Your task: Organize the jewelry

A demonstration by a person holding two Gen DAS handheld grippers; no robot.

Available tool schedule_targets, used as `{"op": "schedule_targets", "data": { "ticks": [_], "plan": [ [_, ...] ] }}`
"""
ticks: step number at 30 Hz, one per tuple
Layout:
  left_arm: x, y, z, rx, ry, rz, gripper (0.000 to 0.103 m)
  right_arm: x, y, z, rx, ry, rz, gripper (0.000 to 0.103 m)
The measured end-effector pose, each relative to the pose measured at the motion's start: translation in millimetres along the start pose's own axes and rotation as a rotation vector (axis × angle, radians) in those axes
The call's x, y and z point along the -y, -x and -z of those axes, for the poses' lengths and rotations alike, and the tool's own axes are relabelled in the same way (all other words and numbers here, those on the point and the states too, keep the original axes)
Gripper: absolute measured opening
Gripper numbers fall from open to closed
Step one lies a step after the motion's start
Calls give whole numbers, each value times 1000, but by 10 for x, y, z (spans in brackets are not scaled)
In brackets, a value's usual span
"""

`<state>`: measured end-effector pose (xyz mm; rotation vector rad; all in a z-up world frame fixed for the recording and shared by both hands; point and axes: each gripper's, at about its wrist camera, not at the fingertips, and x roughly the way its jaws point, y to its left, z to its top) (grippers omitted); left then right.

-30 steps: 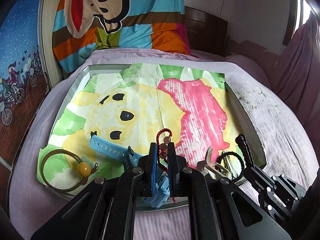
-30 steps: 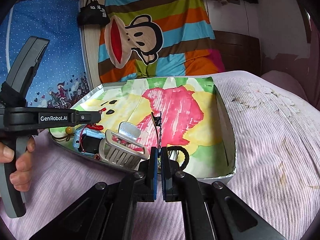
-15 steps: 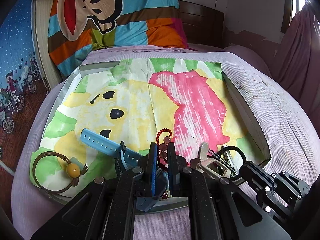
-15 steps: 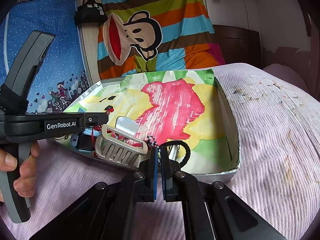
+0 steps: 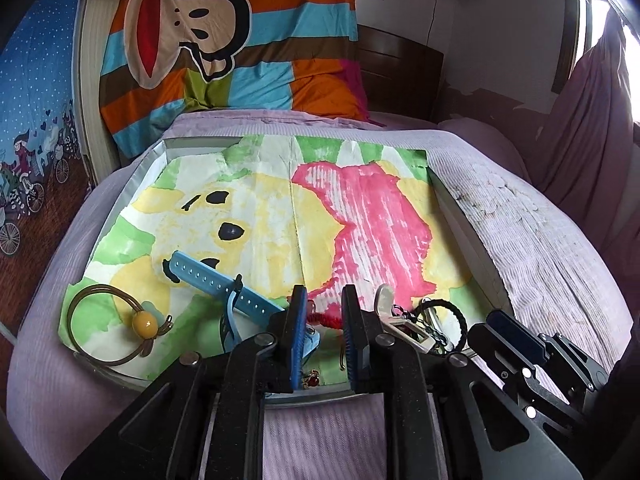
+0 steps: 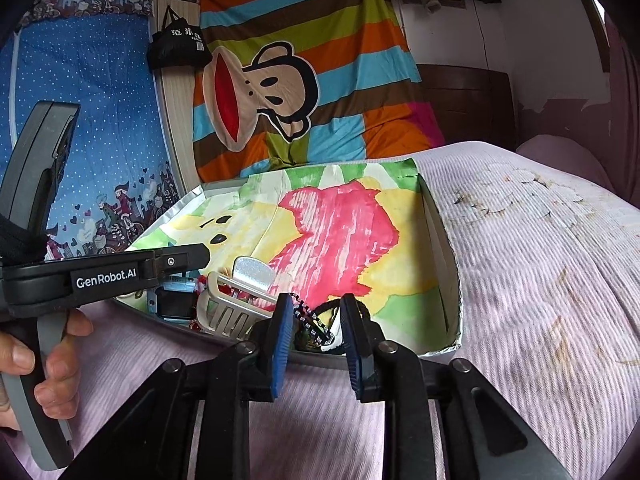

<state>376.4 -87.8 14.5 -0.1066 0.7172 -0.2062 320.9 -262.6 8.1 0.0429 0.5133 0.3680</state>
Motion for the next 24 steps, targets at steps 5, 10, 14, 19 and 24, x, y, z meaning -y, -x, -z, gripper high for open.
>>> {"op": "schedule_targets", "data": {
  "ticks": [5, 10, 14, 19, 24],
  "plan": [
    [-12, 244, 14, 53, 16, -18, 32, -39, 142, -61, 56, 5, 16, 38],
    [-43, 503, 48, 93, 25, -47, 49, -79, 334, -128, 112, -2, 21, 56],
    [-88, 748, 98, 134, 45, -61, 66, -126, 474, -180, 141, -1, 21, 73],
    [-138, 1099, 166, 188, 64, -68, 81, -218, 683, -224, 175, -2, 12, 93],
    [-154, 1471, 251, 243, 56, -82, 93, -336, 938, -276, 211, 13, 3, 103]
  ]
}}
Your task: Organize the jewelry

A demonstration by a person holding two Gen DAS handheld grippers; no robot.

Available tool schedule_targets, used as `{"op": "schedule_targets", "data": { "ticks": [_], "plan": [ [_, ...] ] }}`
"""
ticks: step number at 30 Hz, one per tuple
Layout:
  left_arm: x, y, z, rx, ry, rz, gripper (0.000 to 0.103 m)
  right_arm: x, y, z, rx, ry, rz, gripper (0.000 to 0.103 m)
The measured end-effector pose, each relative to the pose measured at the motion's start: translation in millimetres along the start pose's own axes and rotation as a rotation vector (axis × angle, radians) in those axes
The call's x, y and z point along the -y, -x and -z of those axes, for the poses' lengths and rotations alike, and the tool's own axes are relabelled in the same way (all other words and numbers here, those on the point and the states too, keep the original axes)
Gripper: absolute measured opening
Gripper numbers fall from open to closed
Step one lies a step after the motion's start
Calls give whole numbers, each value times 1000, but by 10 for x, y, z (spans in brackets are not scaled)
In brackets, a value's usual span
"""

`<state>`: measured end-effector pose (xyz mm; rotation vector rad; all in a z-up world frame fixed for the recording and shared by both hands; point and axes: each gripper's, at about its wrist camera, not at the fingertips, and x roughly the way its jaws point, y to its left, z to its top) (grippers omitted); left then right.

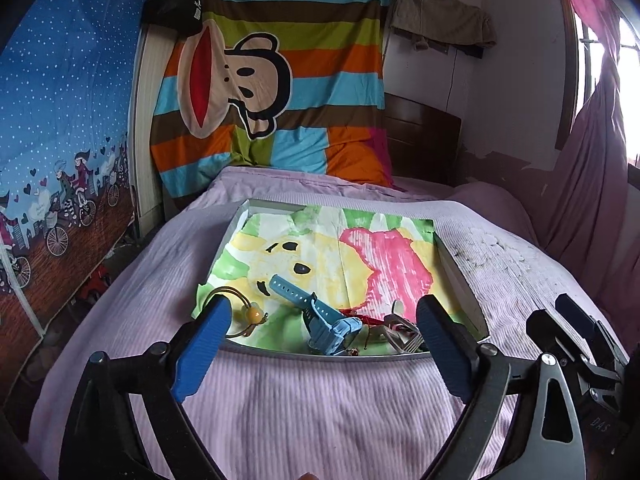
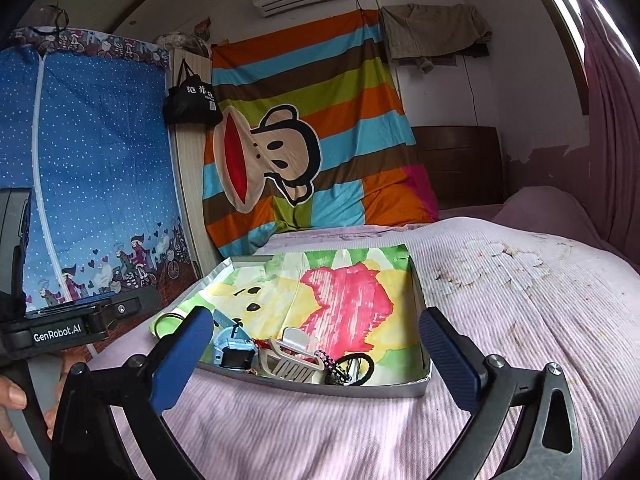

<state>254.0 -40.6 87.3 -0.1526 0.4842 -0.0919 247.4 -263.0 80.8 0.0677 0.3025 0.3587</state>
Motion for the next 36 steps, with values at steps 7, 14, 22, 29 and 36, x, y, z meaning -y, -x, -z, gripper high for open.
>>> {"op": "schedule_targets", "data": {
  "ticks": [7, 14, 22, 29, 36],
  "plan": [
    [-81, 494, -15, 72, -6, -8, 94, -202, 259, -90, 28, 23, -18, 103],
    [-147, 921, 67, 129, -6, -18, 94, -393, 480, -56, 35, 43, -20, 103],
    [-201, 1367, 248, 166, -8, -21, 94, -578, 773, 81, 31, 73, -19, 103],
    [-173, 1651, 499, 187, -26, -28, 95, -652, 1011, 256, 21, 63, -18, 103],
    [-168, 1861, 733, 198, -41, -39, 95, -724, 1239, 406, 21, 58, -19, 103]
  ]
}}
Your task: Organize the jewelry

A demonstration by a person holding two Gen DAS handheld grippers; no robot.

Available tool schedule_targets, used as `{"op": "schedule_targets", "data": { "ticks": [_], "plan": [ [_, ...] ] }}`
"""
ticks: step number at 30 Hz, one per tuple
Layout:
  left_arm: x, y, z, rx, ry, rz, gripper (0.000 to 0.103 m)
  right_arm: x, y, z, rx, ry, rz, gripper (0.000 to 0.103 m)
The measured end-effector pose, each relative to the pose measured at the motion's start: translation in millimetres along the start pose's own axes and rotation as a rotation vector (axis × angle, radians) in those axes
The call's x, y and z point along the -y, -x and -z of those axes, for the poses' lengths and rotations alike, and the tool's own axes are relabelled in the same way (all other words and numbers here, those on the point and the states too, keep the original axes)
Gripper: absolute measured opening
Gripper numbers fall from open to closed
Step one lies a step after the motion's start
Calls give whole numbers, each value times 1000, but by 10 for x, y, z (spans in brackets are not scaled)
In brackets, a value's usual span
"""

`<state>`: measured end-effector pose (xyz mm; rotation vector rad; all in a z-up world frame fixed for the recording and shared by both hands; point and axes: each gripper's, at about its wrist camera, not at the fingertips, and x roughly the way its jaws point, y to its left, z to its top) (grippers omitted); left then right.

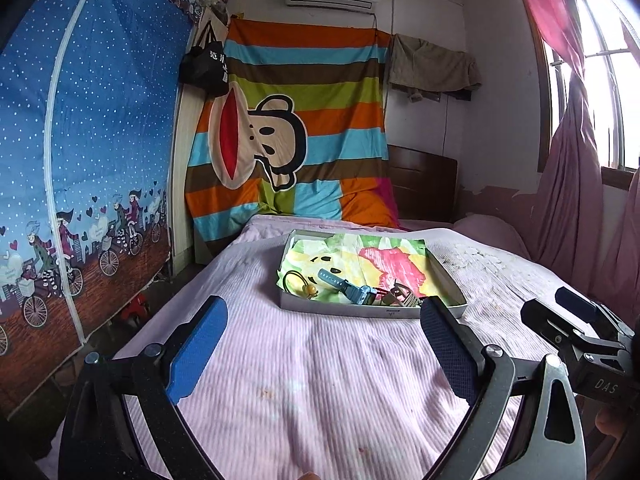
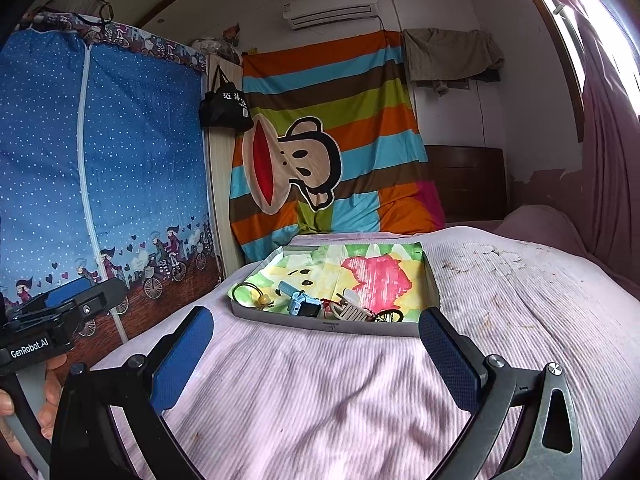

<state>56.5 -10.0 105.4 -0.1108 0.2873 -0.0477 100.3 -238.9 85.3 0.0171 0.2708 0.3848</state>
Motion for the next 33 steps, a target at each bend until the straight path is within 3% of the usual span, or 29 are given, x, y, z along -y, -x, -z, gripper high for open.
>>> {"op": "schedule_targets", "data": {
  "ticks": [19, 33],
  "plan": [
    [-67, 410, 469, 13, -31, -10, 95, -188, 503, 426, -9, 3, 28, 103],
    [-173, 525, 878, -9, -72, -27, 95, -300, 541, 785, -70, -17, 81, 103]
  ]
}}
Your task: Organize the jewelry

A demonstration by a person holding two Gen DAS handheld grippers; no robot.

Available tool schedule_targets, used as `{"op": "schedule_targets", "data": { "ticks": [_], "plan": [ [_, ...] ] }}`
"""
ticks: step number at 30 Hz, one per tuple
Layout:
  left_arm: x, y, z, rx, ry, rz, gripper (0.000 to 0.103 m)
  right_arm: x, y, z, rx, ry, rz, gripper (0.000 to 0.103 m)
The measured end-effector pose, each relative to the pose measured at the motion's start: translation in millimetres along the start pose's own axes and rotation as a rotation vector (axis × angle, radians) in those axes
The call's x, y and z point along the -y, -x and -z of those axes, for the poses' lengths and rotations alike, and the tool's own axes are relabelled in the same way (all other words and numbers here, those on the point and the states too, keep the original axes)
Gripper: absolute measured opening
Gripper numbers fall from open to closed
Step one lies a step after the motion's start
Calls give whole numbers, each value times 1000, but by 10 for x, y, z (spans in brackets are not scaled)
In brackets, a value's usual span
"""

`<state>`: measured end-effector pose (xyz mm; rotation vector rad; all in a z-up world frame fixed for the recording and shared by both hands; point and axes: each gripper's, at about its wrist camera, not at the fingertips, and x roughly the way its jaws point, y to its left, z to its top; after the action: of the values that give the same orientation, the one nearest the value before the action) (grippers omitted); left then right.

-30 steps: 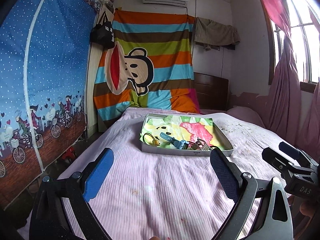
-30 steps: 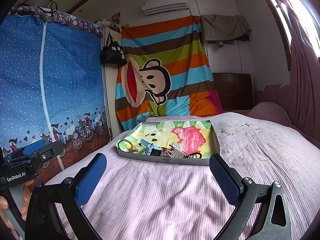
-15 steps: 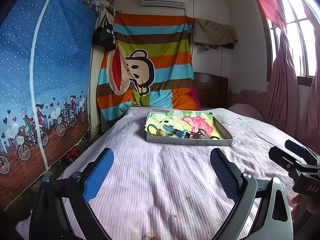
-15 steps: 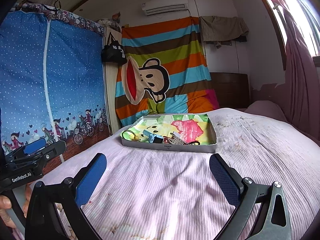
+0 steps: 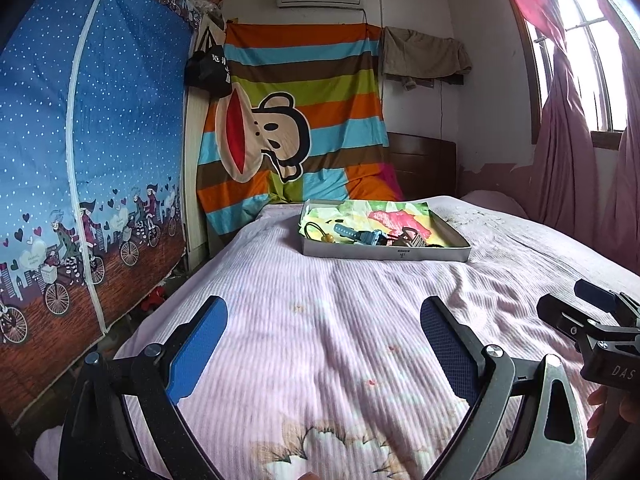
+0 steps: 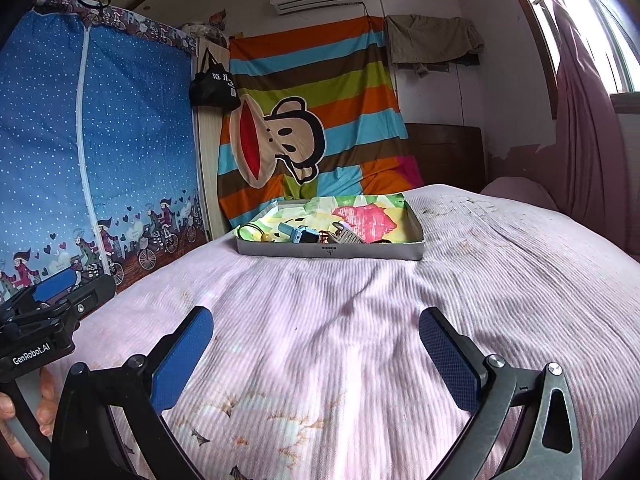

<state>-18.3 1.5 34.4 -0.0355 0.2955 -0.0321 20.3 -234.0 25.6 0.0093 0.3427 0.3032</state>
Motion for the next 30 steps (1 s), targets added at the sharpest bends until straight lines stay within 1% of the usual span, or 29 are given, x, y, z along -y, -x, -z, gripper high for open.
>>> {"op": "schedule_targets", "data": {
  "ticks": [10, 17, 30],
  "plan": [
    [-86, -23, 214, -5, -20, -15, 95, -32, -78, 84, -24, 8, 15, 103],
    [-191, -87, 207, -23, 25, -22, 95, -50, -88, 93, -17, 7, 21, 103],
    [-248, -36, 157, -7, 37, -29, 95, -82, -77, 107, -9, 7, 12, 103]
  ]
}}
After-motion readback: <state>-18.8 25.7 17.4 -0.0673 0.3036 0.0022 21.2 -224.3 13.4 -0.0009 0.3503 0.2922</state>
